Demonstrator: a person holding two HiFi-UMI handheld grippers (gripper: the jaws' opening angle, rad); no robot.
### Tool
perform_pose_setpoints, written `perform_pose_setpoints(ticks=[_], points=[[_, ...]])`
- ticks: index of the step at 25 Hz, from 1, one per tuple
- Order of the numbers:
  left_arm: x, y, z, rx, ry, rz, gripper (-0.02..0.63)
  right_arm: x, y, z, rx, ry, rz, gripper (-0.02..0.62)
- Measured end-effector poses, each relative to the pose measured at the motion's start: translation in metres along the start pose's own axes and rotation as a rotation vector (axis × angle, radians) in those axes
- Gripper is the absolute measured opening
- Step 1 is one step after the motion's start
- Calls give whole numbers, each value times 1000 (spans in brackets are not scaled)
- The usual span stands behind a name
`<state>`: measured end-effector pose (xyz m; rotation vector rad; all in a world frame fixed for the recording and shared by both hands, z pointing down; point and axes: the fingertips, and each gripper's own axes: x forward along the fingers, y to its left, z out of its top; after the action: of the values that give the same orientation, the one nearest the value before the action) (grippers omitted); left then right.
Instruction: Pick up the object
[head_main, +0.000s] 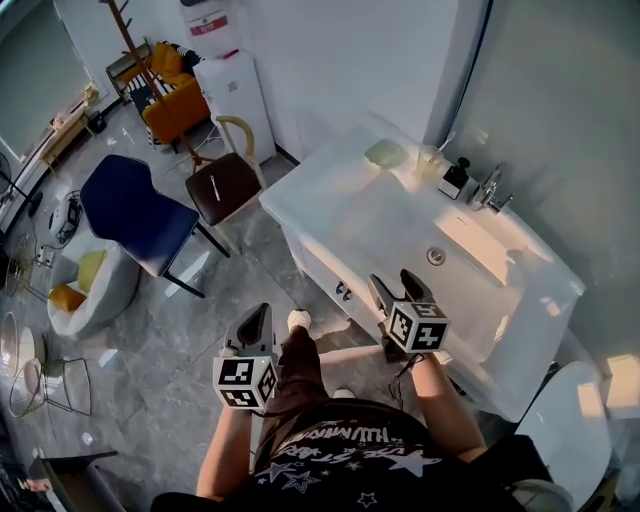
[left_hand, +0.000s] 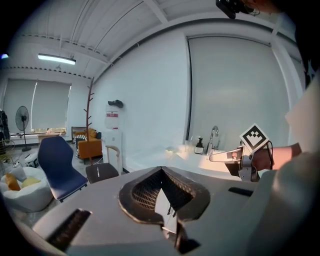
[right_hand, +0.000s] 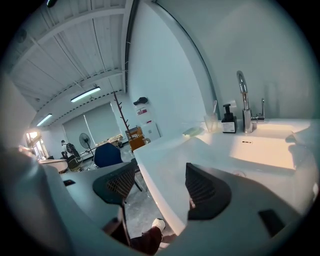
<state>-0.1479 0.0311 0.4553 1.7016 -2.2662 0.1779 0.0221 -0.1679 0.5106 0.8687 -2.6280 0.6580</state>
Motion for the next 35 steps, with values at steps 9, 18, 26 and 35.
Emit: perform_pose_setpoints(ticks=[9, 18, 26, 35], points=[[112, 31, 31, 19, 8, -126, 15, 61, -37, 32, 51, -10, -129, 305], [230, 60, 72, 57, 50, -252, 16, 142, -57, 75, 113, -15, -220, 305], [329, 70, 94, 98, 123, -392, 17, 214, -83, 113, 179, -16, -315, 305], [424, 69, 100, 144, 179, -513, 17, 288, -134, 144, 254, -30, -456, 305]])
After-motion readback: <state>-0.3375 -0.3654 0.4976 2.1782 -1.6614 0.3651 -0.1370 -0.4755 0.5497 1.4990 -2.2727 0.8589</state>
